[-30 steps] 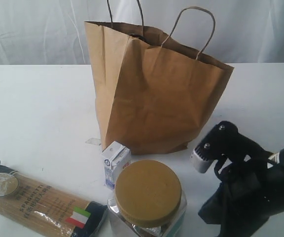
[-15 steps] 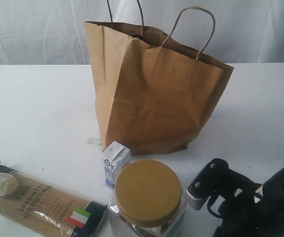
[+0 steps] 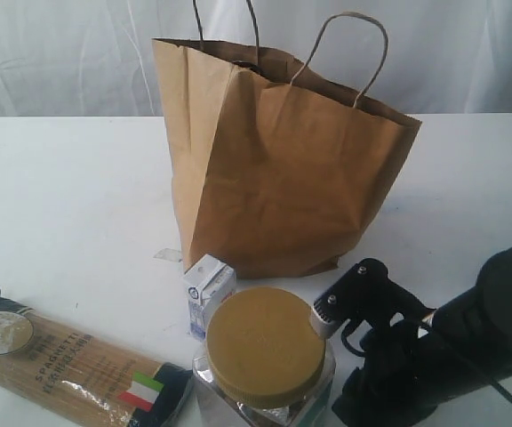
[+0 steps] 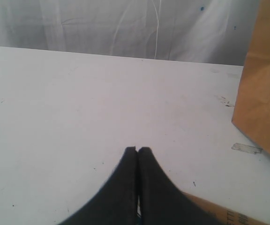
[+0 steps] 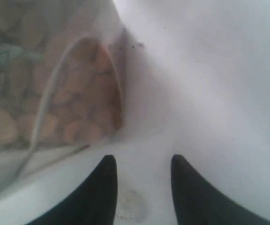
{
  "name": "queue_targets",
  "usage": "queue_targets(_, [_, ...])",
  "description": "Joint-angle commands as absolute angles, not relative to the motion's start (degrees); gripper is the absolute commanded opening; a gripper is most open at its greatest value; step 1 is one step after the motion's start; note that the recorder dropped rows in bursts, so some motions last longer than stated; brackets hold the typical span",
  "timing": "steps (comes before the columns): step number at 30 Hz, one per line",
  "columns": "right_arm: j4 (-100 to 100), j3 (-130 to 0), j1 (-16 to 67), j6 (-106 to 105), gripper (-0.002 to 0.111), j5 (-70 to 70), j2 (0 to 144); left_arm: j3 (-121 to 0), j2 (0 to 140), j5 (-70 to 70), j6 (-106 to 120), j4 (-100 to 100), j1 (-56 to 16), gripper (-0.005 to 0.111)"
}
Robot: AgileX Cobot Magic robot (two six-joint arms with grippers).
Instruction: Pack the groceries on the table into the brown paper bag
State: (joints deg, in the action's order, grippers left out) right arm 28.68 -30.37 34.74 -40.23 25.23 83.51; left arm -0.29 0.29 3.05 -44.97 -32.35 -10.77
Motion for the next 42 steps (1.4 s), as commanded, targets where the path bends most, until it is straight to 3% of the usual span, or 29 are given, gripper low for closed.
queue_targets(1, [27.71, -30.32, 34.93, -40.72, 0.036, 30.63, 85.14, 0.0, 0.0, 2.56, -45.08, -32.13, -10.79, 0.0])
queue_targets(5, [24.51, -32.99, 34.93, -40.72, 0.036, 38.86, 82.58, 0.0, 0.0, 2.56, -45.08, -32.13, -10.79, 0.0])
queue_targets(11, [21.84, -35.32, 34.93, -38.34, 0.036, 40.7, 72.93, 0.0, 0.0, 2.56, -45.08, -32.13, -10.79, 0.0])
queue_targets(16, [19.96, -33.85, 34.93, -11.43, 0.036, 41.65, 66.43, 0.0, 0.0, 2.56, -45.08, -32.13, -10.79, 0.0])
queue_targets(42, [23.67, -29.13, 34.93, -2.82, 0.036, 29.73, 82.68, 0.0, 0.0, 2.56, -45.08, -32.13, -10.79, 0.0])
